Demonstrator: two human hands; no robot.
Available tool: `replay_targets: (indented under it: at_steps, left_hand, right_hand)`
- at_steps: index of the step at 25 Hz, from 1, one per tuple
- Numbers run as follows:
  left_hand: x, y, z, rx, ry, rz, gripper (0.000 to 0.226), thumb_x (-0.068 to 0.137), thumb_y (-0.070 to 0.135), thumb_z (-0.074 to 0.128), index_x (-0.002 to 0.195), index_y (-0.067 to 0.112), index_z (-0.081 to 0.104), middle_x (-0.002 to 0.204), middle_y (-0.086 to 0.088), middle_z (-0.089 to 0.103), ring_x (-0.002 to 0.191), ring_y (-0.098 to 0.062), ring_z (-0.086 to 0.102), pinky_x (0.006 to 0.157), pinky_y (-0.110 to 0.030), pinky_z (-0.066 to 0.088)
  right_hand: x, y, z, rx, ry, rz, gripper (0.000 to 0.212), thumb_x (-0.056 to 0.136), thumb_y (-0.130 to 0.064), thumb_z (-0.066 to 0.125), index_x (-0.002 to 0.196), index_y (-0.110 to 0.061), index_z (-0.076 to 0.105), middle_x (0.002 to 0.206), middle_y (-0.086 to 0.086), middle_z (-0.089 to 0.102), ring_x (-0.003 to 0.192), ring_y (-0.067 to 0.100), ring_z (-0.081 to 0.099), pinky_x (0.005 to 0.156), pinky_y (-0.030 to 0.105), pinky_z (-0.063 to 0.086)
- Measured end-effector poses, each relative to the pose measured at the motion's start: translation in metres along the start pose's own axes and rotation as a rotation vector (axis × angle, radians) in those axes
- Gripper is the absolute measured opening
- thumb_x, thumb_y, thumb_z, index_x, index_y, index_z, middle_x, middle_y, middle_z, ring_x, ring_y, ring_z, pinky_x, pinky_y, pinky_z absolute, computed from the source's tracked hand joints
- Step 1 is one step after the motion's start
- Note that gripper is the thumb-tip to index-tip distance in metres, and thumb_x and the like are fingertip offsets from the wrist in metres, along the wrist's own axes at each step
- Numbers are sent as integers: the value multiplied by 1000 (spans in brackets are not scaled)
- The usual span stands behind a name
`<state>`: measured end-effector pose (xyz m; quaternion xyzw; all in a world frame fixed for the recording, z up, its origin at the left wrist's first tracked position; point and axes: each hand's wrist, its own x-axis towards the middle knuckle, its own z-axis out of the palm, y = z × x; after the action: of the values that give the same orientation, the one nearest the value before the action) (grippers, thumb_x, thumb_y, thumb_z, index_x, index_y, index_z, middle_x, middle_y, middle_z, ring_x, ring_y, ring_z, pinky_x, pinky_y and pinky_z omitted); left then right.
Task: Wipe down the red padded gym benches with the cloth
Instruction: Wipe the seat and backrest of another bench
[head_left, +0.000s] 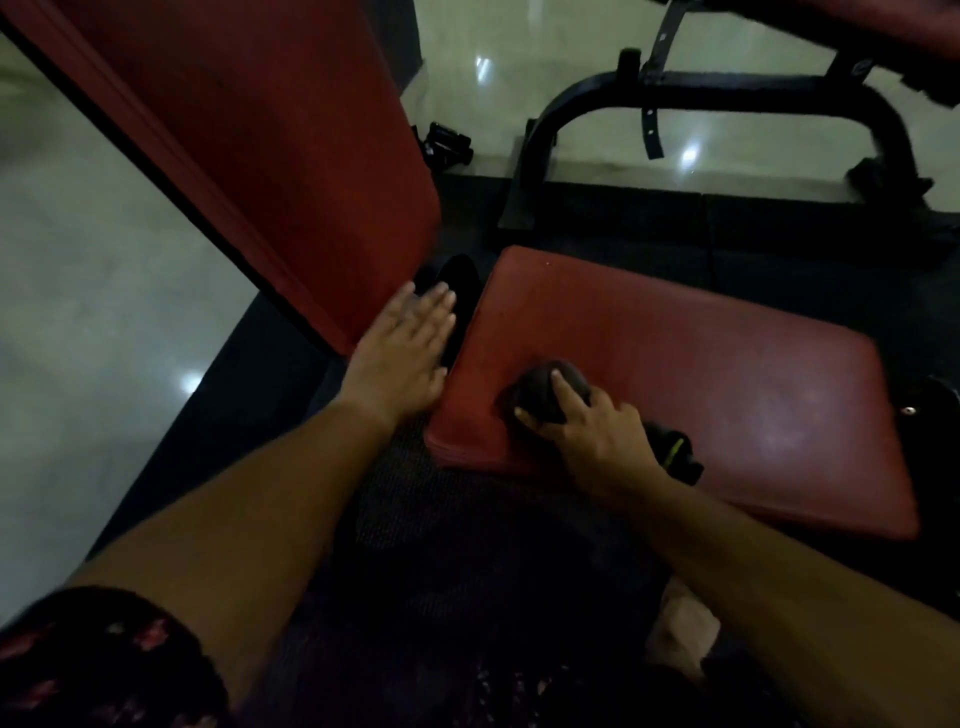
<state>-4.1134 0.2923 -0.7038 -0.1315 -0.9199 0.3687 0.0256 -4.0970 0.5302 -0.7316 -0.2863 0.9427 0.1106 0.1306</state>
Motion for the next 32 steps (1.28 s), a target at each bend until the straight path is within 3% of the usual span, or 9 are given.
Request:
replay_targets:
  at_steps: [3, 6, 11, 13, 16, 23, 27, 30, 32]
  left_hand:
    - [-7, -60, -25, 277, 78, -120, 70, 101, 52, 13, 156, 12, -2, 163, -11, -10, 151, -28, -11, 111, -49, -22]
    - [-7, -87, -26, 307, 41, -181, 74, 98, 57, 21, 157, 14, 4, 164, -15, -1, 151, -30, -5, 111, -52, -23]
    - [2, -99, 4, 167, 265, -135, 69, 80, 43, 47, 137, 6, 55, 146, -30, 42, 139, -40, 39, 116, -55, -10]
    - [8, -100, 17, 144, 389, -131, 64, 79, 38, 45, 130, 2, 60, 141, -32, 47, 134, -42, 45, 118, -53, -8]
    - [9, -99, 22, 106, 456, -144, 64, 81, 35, 37, 131, 0, 59, 141, -33, 46, 134, -43, 44, 118, -51, -6]
    - [10, -96, 24, 135, 483, -171, 64, 81, 36, 39, 131, 2, 59, 141, -31, 47, 133, -41, 46, 112, -51, 15]
    - [11, -96, 25, 104, 520, -178, 62, 80, 33, 42, 131, 0, 59, 140, -33, 47, 132, -43, 46, 112, -52, 13]
    - [12, -95, 27, 106, 507, -176, 63, 80, 33, 43, 130, 0, 59, 140, -33, 47, 132, -43, 47, 112, -51, 14]
    - [12, -97, 30, 121, 504, -187, 63, 81, 34, 41, 131, 0, 57, 141, -34, 46, 132, -44, 45, 117, -50, 6]
  right_hand:
    - [-17, -28, -3, 47, -27, 4, 65, 99, -29, 44, 151, -51, 10, 163, 10, -7, 139, 39, 24, 100, 45, 39]
    - [1, -37, -19, 9, -15, -121, 60, 101, -30, 39, 150, -52, 12, 163, 8, -6, 140, 39, 24, 100, 46, 39]
    - [41, -34, -20, -131, 52, -473, 56, 103, -33, 39, 145, -60, 13, 163, 4, -4, 139, 38, 24, 98, 47, 41]
    - [57, -35, -23, -196, 69, -517, 59, 103, -29, 39, 144, -62, 11, 163, 2, -4, 137, 37, 25, 95, 47, 40]
    - [86, -34, -35, -216, 108, -430, 60, 103, -28, 36, 144, -62, 10, 163, 1, -4, 132, 36, 29, 91, 46, 41]
    - [161, 6, -49, -137, 81, 45, 67, 99, -41, 41, 148, -55, -4, 158, 5, 0, 133, 39, 22, 94, 51, 38]
    - [134, 22, -36, 40, 154, -48, 92, 85, -60, 52, 150, -48, -13, 161, 8, -7, 140, 45, 13, 105, 61, 26]
    - [105, 40, -7, -122, 139, -128, 74, 90, -63, 41, 145, -59, -7, 158, 3, -30, 143, 50, -7, 103, 68, 23]
    - [115, 43, -5, -190, 140, -121, 63, 94, -60, 35, 145, -61, -1, 158, 1, -30, 141, 49, 6, 96, 57, 38]
